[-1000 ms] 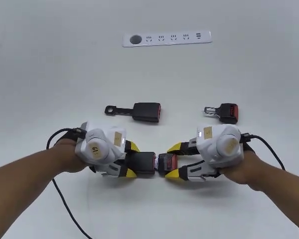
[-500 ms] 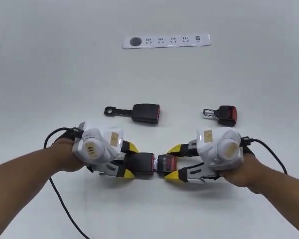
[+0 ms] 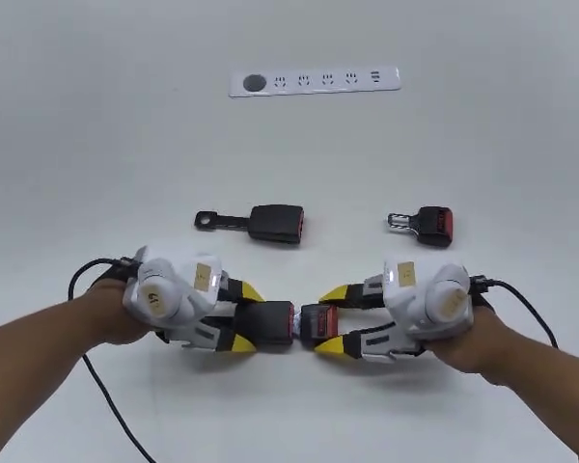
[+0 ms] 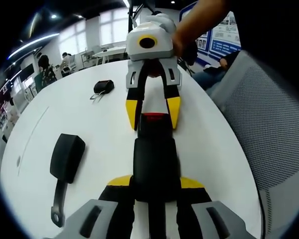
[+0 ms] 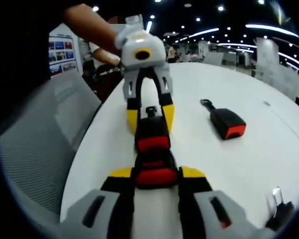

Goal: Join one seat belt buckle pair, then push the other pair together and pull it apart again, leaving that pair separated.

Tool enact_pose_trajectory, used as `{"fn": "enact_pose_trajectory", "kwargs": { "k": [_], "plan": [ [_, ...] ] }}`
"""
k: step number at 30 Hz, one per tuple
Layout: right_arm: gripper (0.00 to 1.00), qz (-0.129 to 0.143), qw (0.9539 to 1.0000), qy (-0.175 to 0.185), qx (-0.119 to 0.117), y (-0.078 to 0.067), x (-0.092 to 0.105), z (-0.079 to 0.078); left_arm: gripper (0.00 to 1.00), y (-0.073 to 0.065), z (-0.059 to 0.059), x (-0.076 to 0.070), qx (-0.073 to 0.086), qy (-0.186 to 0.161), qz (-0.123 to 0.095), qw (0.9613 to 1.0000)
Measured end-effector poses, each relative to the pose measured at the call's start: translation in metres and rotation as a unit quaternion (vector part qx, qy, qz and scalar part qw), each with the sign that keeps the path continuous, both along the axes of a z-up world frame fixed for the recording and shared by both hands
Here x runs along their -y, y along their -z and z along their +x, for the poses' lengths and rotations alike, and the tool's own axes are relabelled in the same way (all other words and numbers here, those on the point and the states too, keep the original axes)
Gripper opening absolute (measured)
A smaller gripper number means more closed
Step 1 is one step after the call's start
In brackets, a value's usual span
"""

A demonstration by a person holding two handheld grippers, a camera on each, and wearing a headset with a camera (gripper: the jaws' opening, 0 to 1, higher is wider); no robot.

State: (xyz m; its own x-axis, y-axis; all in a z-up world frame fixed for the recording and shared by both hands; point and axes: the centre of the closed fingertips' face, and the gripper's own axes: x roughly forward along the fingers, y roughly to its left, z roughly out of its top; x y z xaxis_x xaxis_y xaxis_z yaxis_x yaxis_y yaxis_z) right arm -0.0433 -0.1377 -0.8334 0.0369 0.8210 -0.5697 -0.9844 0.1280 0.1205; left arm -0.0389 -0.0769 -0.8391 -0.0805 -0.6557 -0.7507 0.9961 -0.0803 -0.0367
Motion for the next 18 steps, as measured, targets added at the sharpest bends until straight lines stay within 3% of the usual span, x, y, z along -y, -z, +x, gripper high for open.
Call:
{"fn": "enact_pose_trajectory", "kwargs": {
  "k": [18],
  "plan": [
    [0.32, 0.022, 0.9996, 0.017, 0.003, -0.0016, 0.0002, 0.0006, 0.32, 0.0003, 0.0013, -0.0023, -0.009, -0.005, -0.027, 0.9996]
  ]
}}
